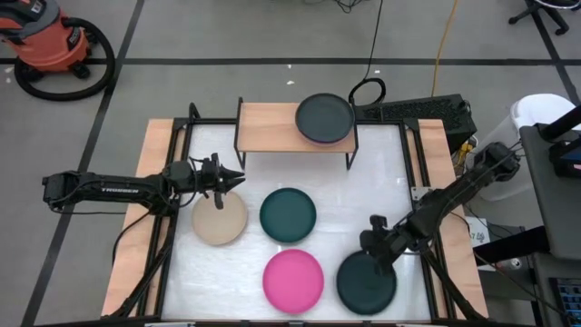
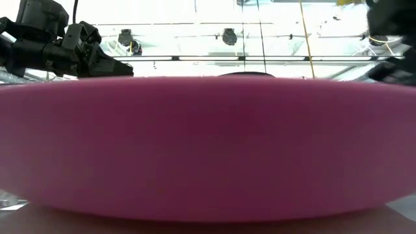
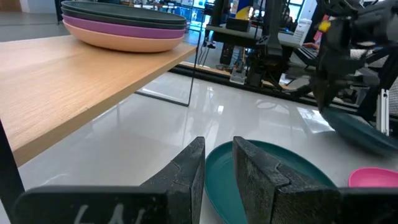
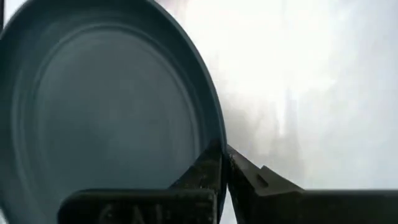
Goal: Place and stack plates onto a shelf
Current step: Put the dark blue plate on the shelf
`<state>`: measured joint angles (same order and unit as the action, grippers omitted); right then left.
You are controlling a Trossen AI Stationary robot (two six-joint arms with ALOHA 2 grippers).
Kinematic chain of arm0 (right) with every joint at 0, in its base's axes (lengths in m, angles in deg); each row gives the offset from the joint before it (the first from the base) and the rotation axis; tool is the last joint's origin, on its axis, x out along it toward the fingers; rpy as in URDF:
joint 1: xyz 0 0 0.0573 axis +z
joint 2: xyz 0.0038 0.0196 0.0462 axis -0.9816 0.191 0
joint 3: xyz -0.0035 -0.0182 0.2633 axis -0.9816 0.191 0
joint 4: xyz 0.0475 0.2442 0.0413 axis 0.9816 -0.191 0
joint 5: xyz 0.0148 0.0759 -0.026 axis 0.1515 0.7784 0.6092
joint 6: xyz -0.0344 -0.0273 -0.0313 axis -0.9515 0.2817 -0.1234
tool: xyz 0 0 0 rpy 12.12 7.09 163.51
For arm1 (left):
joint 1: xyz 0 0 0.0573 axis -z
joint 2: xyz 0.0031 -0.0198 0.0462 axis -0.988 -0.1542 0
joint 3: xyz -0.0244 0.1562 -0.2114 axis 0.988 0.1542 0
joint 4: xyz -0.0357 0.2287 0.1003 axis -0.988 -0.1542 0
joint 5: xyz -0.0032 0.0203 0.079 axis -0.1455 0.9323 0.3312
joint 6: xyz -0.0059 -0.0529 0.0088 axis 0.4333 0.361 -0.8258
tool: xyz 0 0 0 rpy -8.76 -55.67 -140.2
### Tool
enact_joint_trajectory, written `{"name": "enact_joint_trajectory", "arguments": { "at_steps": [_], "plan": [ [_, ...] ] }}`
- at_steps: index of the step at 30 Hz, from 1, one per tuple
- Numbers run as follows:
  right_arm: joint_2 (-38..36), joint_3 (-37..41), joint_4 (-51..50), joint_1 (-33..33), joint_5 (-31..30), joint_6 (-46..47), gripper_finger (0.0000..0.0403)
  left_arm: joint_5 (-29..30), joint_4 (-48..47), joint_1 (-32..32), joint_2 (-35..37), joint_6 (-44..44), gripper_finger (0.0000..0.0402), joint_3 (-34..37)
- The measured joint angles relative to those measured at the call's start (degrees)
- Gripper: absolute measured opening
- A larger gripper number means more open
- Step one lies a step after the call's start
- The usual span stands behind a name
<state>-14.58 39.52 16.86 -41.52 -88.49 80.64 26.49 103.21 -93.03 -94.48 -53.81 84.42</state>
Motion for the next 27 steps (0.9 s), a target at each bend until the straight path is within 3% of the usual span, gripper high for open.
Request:
{"name": "enact_joint_trajectory", "arguments": {
  "at_steps": [10, 14, 18, 20, 23, 27],
  "plan": [
    [-9.69, 0.0, 15.53, -8.72, -19.85, -11.54, 0.0001, 0.01, 0.02, 0.0, 0.0, -0.42, 0.0086, -0.01],
    [-12.37, -0.02, 30.32, -14.63, -30.73, -18.91, 0.0, 0.03, 0.06, 0.0, -0.02, -0.94, 0.0086, -0.01],
    [-12.63, -0.03, 51.24, -21.53, -40.47, -25.64, 0.0, 0.64, 0.28, 0.0, -0.01, -0.96, 0.0086, -0.01],
    [-11.49, -0.1, 62.12, -25.62, -39.47, -31.47, 0.0, 0.64, 0.45, 0.0, 0.0, -0.97, 0.0086, -0.01],
    [-8.48, -0.15, 74.0, -32.3, -32.35, -34.96, 0.0, 0.62, 2.46, 0.0, -0.02, -0.57, 0.0086, -0.01],
    [-3.55, -3.87, 72.72, -41.42, -25.87, -30.45, 0.0, 0.62, 5.65, 0.0, -0.02, 0.64, 0.0086, -0.01]
  ]
}}
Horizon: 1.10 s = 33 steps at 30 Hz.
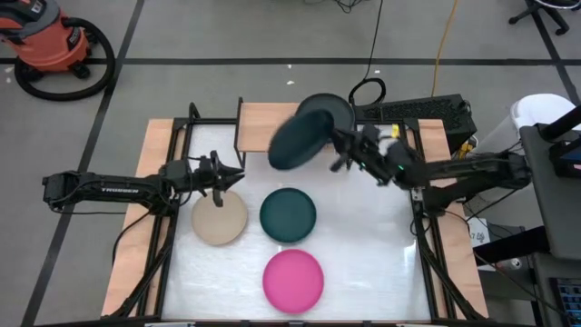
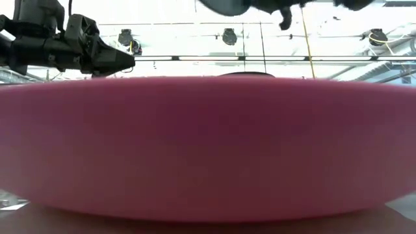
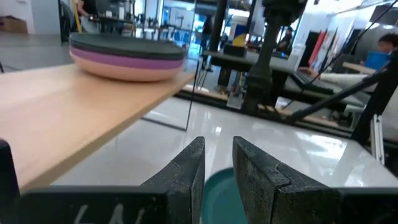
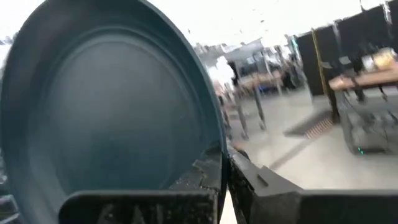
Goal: Place and stack plates onto a shelf
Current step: Put the dark blue plate on the shelf
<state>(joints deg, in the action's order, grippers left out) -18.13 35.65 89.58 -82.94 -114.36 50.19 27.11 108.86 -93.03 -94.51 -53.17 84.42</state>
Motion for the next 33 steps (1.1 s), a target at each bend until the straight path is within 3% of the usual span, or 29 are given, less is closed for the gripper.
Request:
{"name": "enact_joint_trajectory", "arguments": {
  "at_steps": [8, 14, 18, 23, 33],
  "plan": [
    [13.34, -13.42, -10.96, -13.74, 12.62, 9.13, 0.0, 0.02, 0.53, 0.0, 0.0, -0.2, 0.0086, 0.0],
    [22.63, -20.79, -14.68, -18.95, 15.31, 10.81, 0.0, -2.02, -0.82, 0.0, 0.06, 2.7, 0.0086, -0.01],
    [27.29, -22.86, -14.19, -20.55, 20.04, 13.11, 0.0, 0.06, -10.49, -0.43, 2.99, -0.07, 0.0086, -0.79],
    [31.09, -23.06, -14.19, -21.15, 21.45, 11.67, 0.0, 3.41, -25.22, -0.78, 6.44, -3.31, 0.0086, -3.51],
    [34.28, -23.08, -13.86, -21.13, 21.44, 11.64, 0.0, 3.45, -24.94, -0.33, 7.67, -5.02, 0.0086, -3.87]
  ]
}}
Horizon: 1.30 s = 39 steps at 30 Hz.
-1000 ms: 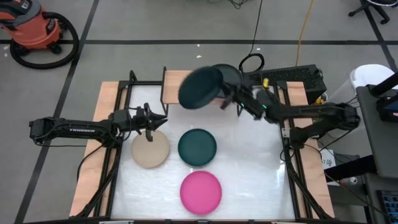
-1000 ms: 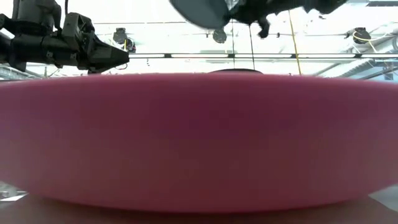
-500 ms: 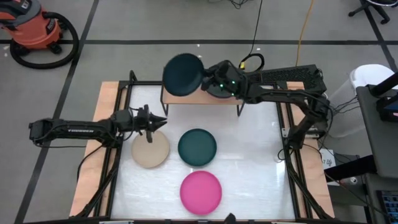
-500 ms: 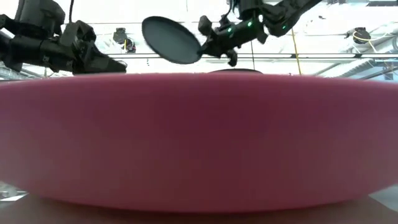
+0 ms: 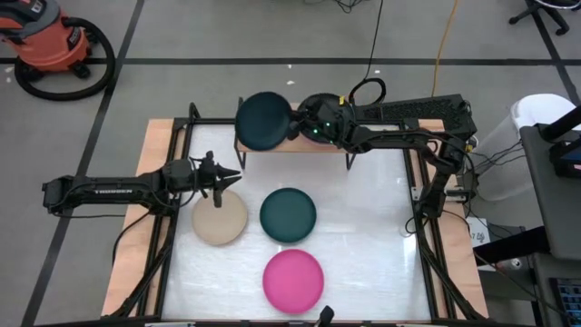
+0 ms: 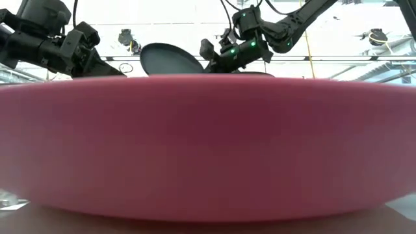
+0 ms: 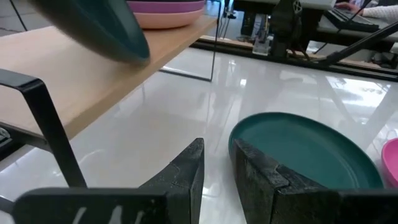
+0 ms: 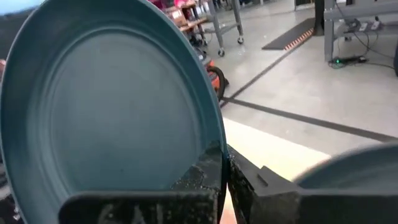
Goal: Place and stack plates onto a shelf
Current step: Put the dark blue plate on the shelf, then stack the light brown plate on the dark blue plate
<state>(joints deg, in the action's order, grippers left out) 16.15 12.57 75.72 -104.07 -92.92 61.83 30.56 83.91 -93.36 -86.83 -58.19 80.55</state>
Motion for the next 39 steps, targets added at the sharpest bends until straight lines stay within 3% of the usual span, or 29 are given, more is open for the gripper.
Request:
{"name": "enact_joint_trajectory", "arguments": {
  "at_steps": [27, 39],
  "plan": [
    [0.0, 0.35, -0.85, 0.02, -1.29, -4.78, 0.0009, -0.11, 0.49, 0.0, 0.0, 2.13, 0.0086, 0.0],
    [0.0, 0.42, -0.4, 0.02, -1.82, -6.5, 0.0071, -0.15, 1.5, 0.0, 0.0, 2.15, 0.0086, 0.0]
  ]
}}
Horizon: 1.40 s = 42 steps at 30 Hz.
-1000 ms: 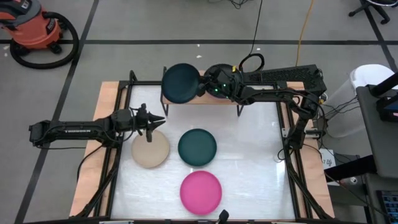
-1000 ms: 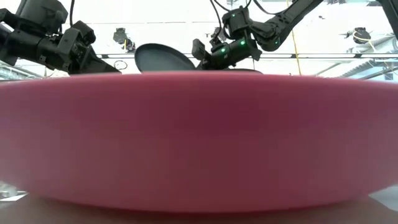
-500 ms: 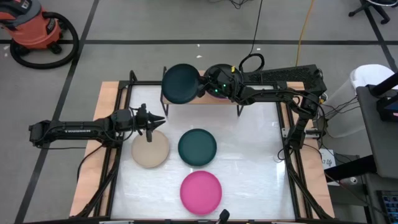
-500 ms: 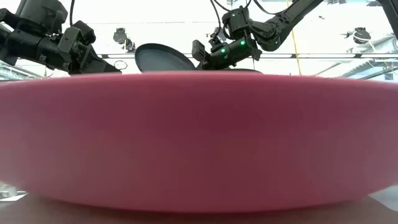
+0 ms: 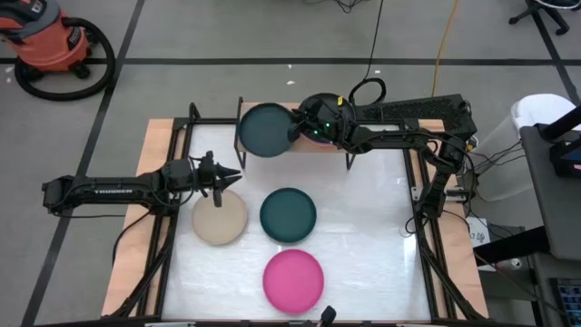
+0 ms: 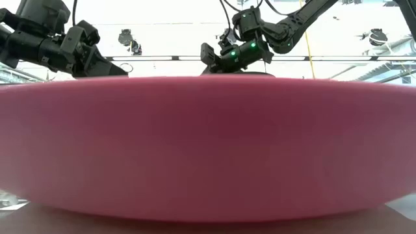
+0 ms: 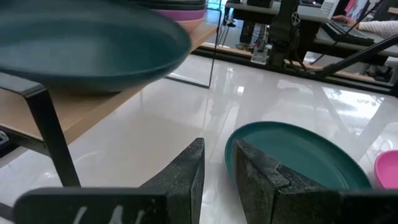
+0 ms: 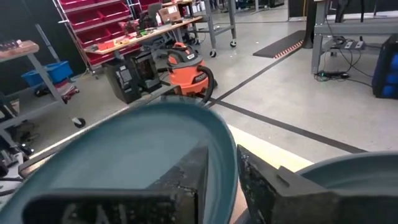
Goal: Place and stack plates onto a shelf
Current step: Stack the light brown plate on the dark blue plate
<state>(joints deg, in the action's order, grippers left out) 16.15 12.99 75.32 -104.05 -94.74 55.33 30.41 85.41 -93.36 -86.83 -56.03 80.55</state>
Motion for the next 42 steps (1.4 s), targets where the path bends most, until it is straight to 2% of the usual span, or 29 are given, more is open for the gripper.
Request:
{"name": "enact_joint_trajectory", "arguments": {
  "at_steps": [8, 12, 14, 17, 21, 25, 28, 31, 33, 35, 38, 42],
  "plan": [
    [-2.11, 0.04, 2.96, 1.11, 1.84, -3.34, 0.0075, -0.28, 0.22, 0.0, 0.0, 0.02, 0.0086, 0.0],
    [-6.36, 0.04, 2.12, 3.71, 2.13, -9.68, 0.0075, -2.79, 0.22, 0.47, -0.02, 1.43, 0.0086, 0.0],
    [-9.45, 0.04, -0.5, 5.54, 4.15, -14.03, 0.0075, -3.03, 0.05, 1.79, -0.16, 3.3, 0.0086, 0.0],
    [-14.51, 0.02, -5.75, 9.2, 6.34, -18.9, 0.0075, -2.36, -6.22, 4.66, -0.28, 4.44, 0.0086, -1.82],
    [-19.64, 0.04, -13.87, 14.47, 6.24, -20.84, 0.0075, 4.85, -19.24, 10.13, -2.35, 6.51, 0.0086, -7.75],
    [-23.45, 0.04, -20.37, 19.91, 6.01, -20.5, 0.0075, 10.01, -26.84, 16.17, -7.3, 9.12, 0.0086, -14.32],
    [-25.43, 1.41, -21.52, 24.68, 2.52, -20.77, 0.0075, 12.85, -33.87, 21.16, -12.34, 11.31, 0.0086, -19.86],
    [-26.94, 3.44, -21.47, 29.59, -3.67, -22.9, 0.0075, 19.36, -47.65, 26.31, -18.66, 17.13, 0.0085, -27.54],
    [-27.61, 4.88, -20.84, 32.38, -7.96, -24.7, 0.0075, 21.6, -56.21, 29.55, -23.53, 21.98, 0.0085, -32.49],
    [-27.96, 6.4, -19.91, 34.66, -11.83, -26.21, 0.0075, 21.5, -61.59, 32.83, -28.19, 25.24, 0.0085, -36.1],
    [-28.24, 8.81, -17.85, 37.36, -15.17, -27.85, 0.0075, 20.22, -63.93, 37.3, -33.77, 26.84, 0.0085, -38.61],
    [-28.3, 11.51, -13.67, 39.49, -17.57, -29.14, 0.0075, 14.64, -64.14, 41.72, -39.23, 30.19, 0.0085, -38.71]
  ]
}}
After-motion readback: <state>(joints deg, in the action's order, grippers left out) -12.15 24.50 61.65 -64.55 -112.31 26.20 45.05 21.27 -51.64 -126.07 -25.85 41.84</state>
